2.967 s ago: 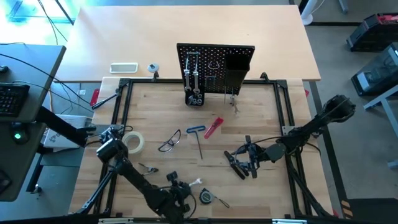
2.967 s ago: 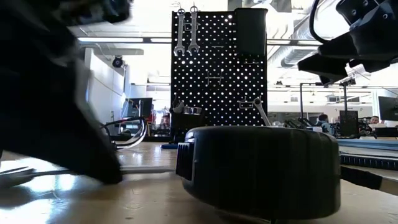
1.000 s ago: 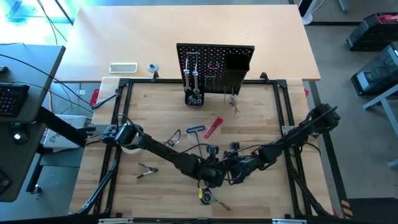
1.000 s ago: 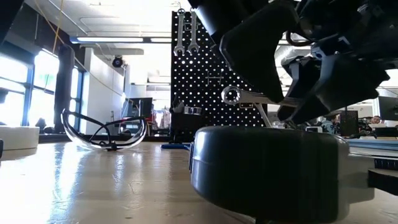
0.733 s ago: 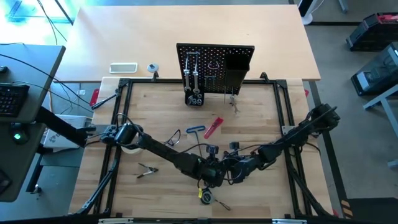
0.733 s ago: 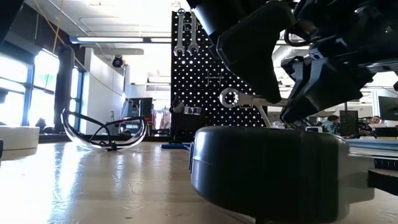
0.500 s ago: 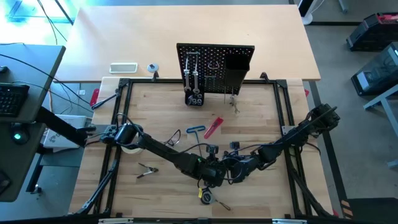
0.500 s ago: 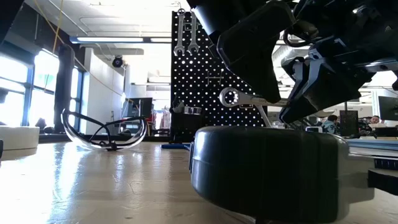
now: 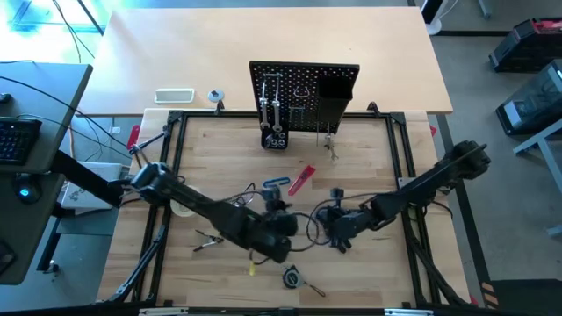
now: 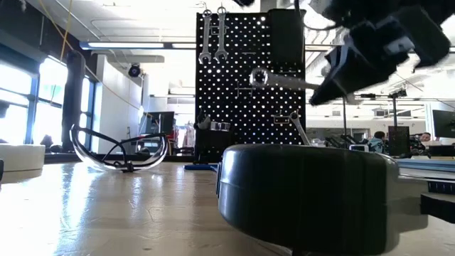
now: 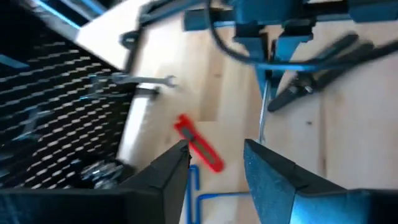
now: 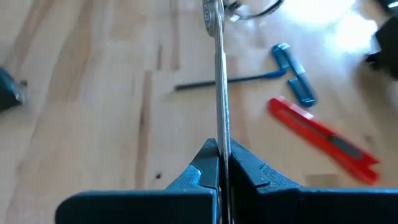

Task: Hang tools onto peg board
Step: Hang the wrench onto the peg board

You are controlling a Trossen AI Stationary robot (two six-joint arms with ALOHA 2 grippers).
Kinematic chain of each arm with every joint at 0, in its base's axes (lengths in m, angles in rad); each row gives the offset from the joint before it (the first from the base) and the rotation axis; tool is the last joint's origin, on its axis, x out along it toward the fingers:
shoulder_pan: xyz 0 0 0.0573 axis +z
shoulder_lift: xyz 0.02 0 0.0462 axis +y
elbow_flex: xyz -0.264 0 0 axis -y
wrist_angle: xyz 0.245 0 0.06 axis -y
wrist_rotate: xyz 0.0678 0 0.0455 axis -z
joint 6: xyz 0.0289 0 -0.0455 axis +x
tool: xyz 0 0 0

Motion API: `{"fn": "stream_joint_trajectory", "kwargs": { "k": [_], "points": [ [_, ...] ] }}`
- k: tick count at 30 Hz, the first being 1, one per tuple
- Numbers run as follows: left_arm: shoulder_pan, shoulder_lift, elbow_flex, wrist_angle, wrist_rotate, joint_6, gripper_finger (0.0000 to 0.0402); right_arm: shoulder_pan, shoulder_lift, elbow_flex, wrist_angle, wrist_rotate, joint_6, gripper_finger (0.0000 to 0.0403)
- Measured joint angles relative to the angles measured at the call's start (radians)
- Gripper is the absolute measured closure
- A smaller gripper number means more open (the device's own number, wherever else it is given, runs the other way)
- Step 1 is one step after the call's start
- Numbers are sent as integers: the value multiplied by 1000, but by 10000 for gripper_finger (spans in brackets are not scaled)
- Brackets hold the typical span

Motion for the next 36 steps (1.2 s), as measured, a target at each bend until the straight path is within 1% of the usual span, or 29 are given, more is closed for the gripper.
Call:
{"fn": "stream_joint_trajectory", "kwargs": {
  "k": [3, 6, 9, 13, 15, 18, 21, 23, 25, 27, 29, 31, 34, 36],
  "points": [
    [-24, -56, -20, -52, -61, -42, 255, -20, -68, 0, -45, 29, -8, 401],
    [-46, -102, -77, -84, -110, -88, 256, -46, -144, 0, -104, 75, -5, 401],
    [-59, -152, -179, -90, -147, -153, 256, -79, -219, 0, -191, 113, 23, 401],
    [-65, -216, -372, -54, -183, -261, 256, -134, -310, 0, -240, 135, 29, 401],
    [-70, -251, -485, 11, -210, -295, 256, -166, -341, 0, -234, 133, 13, 401],
    [-73, -308, -661, 191, -247, -280, 256, -223, -369, -1, -208, 102, -13, 401],
    [-66, -365, -840, 428, -260, -196, 256, -289, -368, -1, -163, 24, -21, 401],
    [-49, -407, -953, 609, -259, -106, 256, -335, -356, -15, -89, -33, -26, 402],
    [-24, -447, -1063, 804, -224, 4, 257, -380, -343, -45, -9, -93, -35, 402],
    [7, -491, -1166, 1017, -151, 123, 257, -430, -334, -76, 79, -139, -36, 402],
    [44, -536, -1259, 1236, -49, 236, 257, -479, -334, -110, 164, -165, -36, 402],
    [85, -575, -1339, 1430, 82, 323, 257, -529, -333, -153, 271, -196, -27, 402],
    [154, -616, -1418, 1633, 270, 384, 257, -582, -314, -223, 491, -253, 42, 402],
    [200, -632, -1439, 1694, 358, 401, 257, -590, -279, -263, 621, -261, 90, 402]
  ]
}}
